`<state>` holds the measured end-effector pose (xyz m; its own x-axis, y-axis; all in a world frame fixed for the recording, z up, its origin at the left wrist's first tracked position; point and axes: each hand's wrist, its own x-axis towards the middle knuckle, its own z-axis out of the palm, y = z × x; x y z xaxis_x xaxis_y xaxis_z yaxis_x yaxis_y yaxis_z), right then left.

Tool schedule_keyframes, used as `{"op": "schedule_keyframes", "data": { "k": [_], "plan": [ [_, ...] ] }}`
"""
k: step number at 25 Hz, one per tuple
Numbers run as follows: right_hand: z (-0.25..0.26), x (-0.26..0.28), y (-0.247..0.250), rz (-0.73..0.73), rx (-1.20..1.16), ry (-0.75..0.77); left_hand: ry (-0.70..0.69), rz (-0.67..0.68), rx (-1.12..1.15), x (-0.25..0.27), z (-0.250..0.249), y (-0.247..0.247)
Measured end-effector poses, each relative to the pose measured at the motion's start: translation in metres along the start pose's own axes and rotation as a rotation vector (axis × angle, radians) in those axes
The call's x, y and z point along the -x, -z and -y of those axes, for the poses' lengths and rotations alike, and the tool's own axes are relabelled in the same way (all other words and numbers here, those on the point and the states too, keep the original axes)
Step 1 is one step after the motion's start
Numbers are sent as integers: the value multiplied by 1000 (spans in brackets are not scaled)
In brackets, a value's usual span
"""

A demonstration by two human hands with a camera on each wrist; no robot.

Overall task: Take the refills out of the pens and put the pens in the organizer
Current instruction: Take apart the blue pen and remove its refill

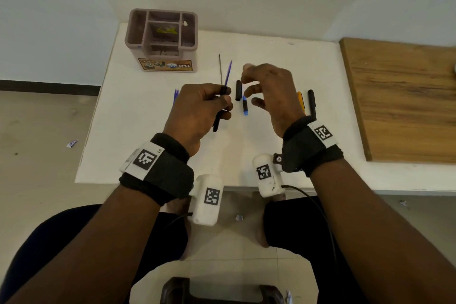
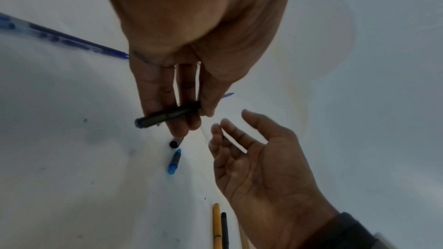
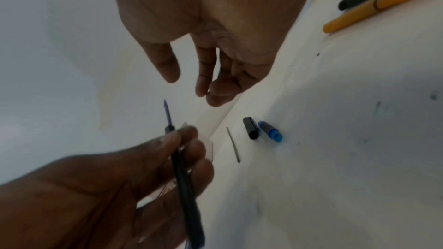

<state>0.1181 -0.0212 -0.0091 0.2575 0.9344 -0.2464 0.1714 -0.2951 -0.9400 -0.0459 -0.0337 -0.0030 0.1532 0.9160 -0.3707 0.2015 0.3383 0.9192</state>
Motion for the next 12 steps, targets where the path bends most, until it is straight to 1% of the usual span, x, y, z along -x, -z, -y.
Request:
{"op": "schedule_keyframes", "data": {
  "k": [1,2,5,6,9,12],
  "plan": [
    [-3,-5,4,-44,10,-33,11,-7,-9,-2,1,0],
    [-8,-10,5,-73,122,-33,15,-7,-28,-2,2,0],
    [-25,-17,0,-35,679,35,21,4,-74,-4,7,-4],
    [-29,-18,-2,-16,781,44,25,6,-79,-5,8,-5],
    [-31,-20,-8,14,870,19,26,16,-90,-6,8,-8],
    [-31,-20,-8,22,888,-5,26,32,-94,-5,8,-10]
  ]
}}
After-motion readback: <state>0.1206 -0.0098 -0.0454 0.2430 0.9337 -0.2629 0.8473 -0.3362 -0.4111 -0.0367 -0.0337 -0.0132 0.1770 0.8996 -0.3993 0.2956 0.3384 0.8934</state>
